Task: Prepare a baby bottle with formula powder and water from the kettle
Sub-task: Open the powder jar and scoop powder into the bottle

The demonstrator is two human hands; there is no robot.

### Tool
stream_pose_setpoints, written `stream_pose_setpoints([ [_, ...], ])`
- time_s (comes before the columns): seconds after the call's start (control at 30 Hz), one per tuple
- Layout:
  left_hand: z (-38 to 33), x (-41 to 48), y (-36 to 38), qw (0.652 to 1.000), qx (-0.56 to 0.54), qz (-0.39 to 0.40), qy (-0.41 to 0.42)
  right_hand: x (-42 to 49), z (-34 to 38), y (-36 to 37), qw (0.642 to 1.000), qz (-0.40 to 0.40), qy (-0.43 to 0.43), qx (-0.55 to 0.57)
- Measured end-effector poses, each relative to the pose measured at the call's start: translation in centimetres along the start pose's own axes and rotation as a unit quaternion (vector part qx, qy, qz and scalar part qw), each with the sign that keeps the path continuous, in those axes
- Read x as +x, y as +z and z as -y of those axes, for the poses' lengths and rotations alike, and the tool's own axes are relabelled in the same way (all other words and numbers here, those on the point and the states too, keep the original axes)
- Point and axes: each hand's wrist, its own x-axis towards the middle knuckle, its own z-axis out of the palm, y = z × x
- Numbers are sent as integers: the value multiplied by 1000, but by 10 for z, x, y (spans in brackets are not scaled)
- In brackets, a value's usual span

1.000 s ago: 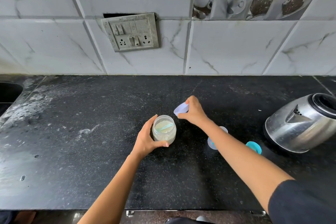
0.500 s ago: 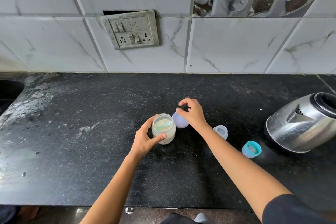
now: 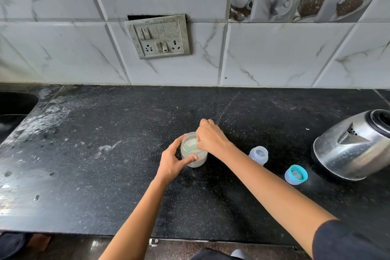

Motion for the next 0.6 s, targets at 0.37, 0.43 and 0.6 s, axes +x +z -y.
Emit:
stream_pose_setpoints([
  [0.37, -4, -4, 5, 1000, -4, -18, -8, -19, 0, -1, 996, -92, 14, -14],
  [0.43, -5, -5, 7, 1000, -8, -19, -8, -18, 6, 0, 997, -57, 20, -42],
  [0.6, -7, -6, 9, 1000, 0, -27, -12, -20, 22, 4, 992, 7, 96, 85],
])
